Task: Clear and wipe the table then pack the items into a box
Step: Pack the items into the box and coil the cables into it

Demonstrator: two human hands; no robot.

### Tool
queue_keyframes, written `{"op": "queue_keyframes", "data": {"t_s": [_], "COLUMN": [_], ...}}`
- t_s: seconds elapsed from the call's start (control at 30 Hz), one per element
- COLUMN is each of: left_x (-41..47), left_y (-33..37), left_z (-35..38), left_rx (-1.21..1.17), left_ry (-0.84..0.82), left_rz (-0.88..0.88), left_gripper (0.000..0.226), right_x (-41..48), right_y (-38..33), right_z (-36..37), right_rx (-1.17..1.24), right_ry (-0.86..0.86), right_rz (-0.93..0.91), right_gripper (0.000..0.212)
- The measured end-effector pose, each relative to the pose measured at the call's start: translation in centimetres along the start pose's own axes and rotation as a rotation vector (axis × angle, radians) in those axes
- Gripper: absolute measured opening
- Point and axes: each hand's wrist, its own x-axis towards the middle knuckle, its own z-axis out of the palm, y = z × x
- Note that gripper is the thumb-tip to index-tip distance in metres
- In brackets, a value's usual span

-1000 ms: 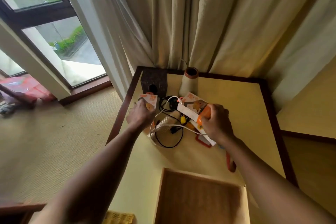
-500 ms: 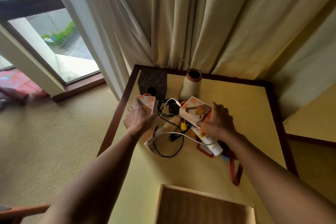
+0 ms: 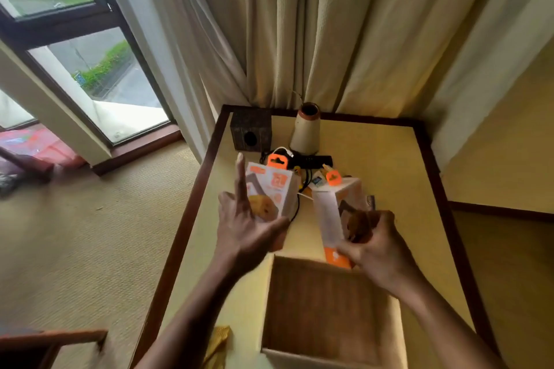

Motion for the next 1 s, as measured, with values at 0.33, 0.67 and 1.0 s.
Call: {"op": "queue_keyframes", "data": {"t_s": [0.33,0.67,1.0], "left_x": [-14.8,-15.5,-11.8], "left_y": [-2.3,-2.9,-3.4], "left_z": [7.4,10.5,11.5], "left_rx": [0.028,0.56,1.085], "left_ry": [0.012,-0.065,-0.397], "left_rz": [0.018,0.055,0.013], "left_gripper": [0.11,0.104,0.095], "right_x": [-10.9,-11.0,-9.1], "right_y": [6.8,7.9,8.5], "right_z": [3.3,4.7,5.1], "right_rx": [-0.129,-0.269,-0.41], "right_ry": [-0.016,-0.119,-0.255], "right_rz": [0.173,0.161,0.171], "right_gripper": [0.112,0.145,0.123]}}
